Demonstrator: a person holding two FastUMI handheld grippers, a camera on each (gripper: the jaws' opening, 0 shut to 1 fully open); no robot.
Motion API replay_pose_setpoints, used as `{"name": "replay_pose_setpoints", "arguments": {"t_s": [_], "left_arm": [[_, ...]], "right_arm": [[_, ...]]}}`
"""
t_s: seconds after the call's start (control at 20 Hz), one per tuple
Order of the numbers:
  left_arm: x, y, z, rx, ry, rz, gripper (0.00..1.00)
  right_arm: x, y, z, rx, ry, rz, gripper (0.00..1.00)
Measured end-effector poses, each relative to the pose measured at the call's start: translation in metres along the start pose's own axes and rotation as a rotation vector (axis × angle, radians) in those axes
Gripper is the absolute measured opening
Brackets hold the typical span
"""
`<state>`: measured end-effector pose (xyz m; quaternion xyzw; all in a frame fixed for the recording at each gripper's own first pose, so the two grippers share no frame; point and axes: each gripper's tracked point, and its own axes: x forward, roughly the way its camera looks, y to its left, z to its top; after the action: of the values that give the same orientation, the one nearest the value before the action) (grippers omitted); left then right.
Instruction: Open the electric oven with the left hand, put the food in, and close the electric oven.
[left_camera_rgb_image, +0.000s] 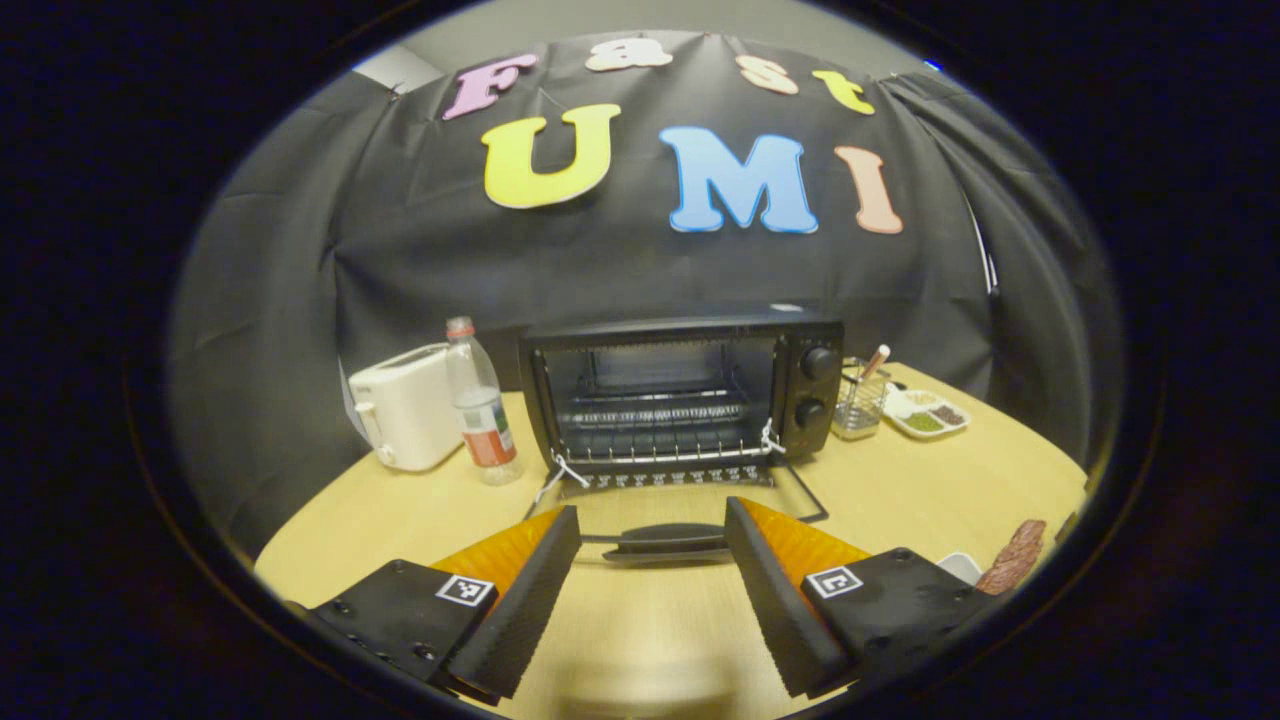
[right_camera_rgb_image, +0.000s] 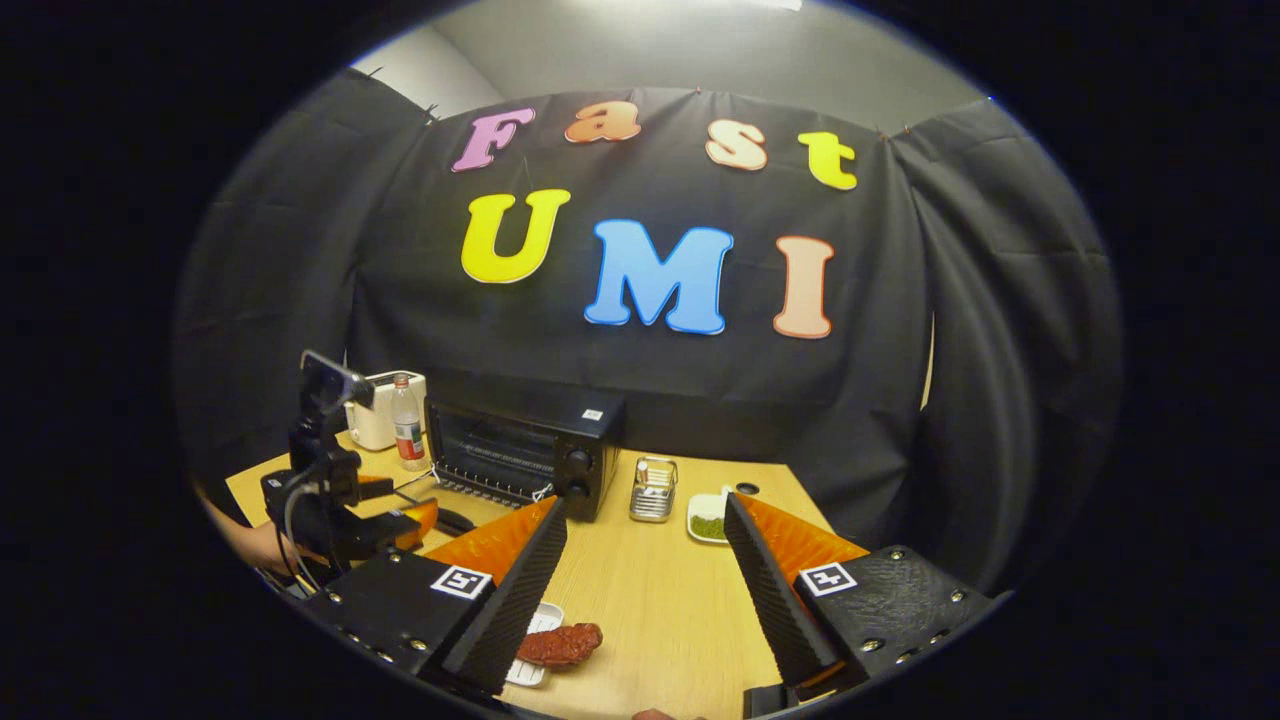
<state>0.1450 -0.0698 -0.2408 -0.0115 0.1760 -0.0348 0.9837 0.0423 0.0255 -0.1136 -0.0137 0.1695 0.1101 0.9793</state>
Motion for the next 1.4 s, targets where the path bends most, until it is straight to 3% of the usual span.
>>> {"name": "replay_pose_setpoints", "arguments": {"t_s": [0.45,0.5,0.55,0.85,1.1,1.2,1.3,1.35,1.4], "left_arm": [[-0.094,0.032,0.118,-0.017,-0.229,0.066,1.00],[-0.100,0.031,0.125,-0.021,-0.245,0.067,0.91],[-0.107,0.032,0.131,-0.023,-0.257,0.072,0.97],[-0.132,0.049,0.137,-0.035,-0.279,0.121,1.00],[-0.140,0.052,0.123,-0.045,-0.253,0.139,0.97],[-0.139,0.050,0.120,-0.043,-0.246,0.136,0.99],[-0.136,0.049,0.117,-0.044,-0.239,0.133,0.97],[-0.135,0.050,0.119,-0.046,-0.242,0.136,0.97],[-0.135,0.051,0.121,-0.050,-0.246,0.136,1.00]], "right_arm": [[0.034,0.023,-0.089,0.146,0.247,0.170,0.96],[0.036,0.025,-0.099,0.166,0.279,0.180,0.96],[0.037,0.026,-0.109,0.190,0.308,0.185,0.97],[0.044,0.046,-0.152,0.377,0.489,0.248,0.97],[0.040,0.056,-0.180,0.578,0.615,0.244,0.98],[0.038,0.062,-0.188,0.668,0.657,0.253,0.95],[0.039,0.067,-0.191,0.749,0.688,0.249,0.86],[0.039,0.066,-0.192,0.783,0.695,0.235,0.66],[0.037,0.067,-0.192,0.817,0.701,0.237,0.57]]}}
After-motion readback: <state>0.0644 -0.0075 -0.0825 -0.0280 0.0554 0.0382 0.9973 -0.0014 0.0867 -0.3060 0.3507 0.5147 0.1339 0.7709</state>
